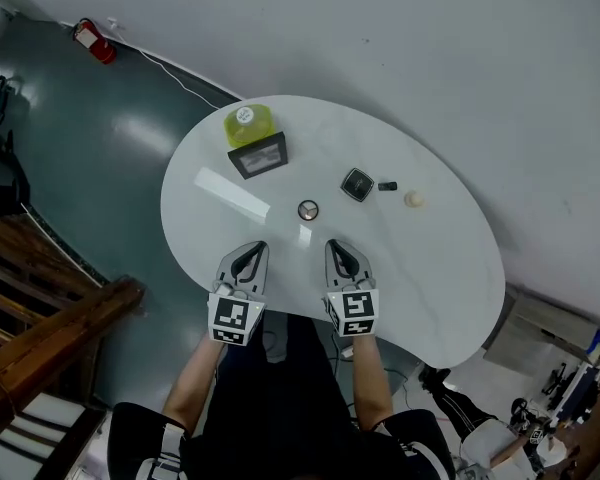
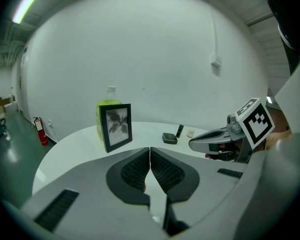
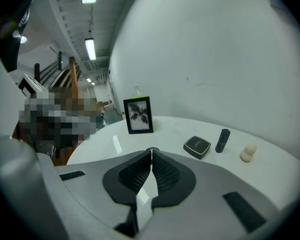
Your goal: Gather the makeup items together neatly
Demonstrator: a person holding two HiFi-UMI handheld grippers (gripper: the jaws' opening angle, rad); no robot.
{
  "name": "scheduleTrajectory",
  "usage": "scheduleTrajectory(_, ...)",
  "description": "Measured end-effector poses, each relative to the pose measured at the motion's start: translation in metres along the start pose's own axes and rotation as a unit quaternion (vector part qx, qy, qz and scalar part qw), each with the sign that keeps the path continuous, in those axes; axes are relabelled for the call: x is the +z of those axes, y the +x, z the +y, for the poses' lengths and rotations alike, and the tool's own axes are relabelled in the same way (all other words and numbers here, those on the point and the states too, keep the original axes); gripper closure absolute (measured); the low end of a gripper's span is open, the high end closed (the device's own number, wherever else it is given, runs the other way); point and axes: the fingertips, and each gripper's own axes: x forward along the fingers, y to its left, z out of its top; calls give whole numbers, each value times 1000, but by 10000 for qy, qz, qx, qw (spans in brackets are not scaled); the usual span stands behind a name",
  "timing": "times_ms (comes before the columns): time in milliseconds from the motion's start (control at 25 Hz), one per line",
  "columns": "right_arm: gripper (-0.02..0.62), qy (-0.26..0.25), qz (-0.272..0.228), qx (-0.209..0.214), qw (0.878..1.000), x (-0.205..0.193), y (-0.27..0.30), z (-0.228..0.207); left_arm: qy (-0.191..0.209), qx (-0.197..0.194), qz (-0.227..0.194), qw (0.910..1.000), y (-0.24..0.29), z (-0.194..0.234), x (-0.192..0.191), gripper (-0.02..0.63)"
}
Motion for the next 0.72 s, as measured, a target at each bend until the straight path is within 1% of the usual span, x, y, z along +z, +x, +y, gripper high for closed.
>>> scheduleTrajectory(200, 563, -40, 102, 137, 9998, -11, 24, -4, -107, 88, 109, 9998, 7, 7, -12, 586)
scheduleTrajectory(520, 556, -347, 133, 335, 9987, 2, 58, 0, -233, 226, 171, 9993, 0, 17, -17, 586)
scheduleTrajectory(560, 530, -379, 186, 392, 9983, 2, 63, 2, -247, 242, 175, 9992, -1, 19, -18, 586)
scheduleTrajectory(600, 474, -407, 255, 451, 9978, 1, 69, 4, -260, 258, 178, 9992, -2, 21, -19, 586)
scheduleTrajectory(720, 414, -551, 496, 511, 9959, -4, 86, 7, -297, 311, 192, 9989, -7, 27, -21, 586)
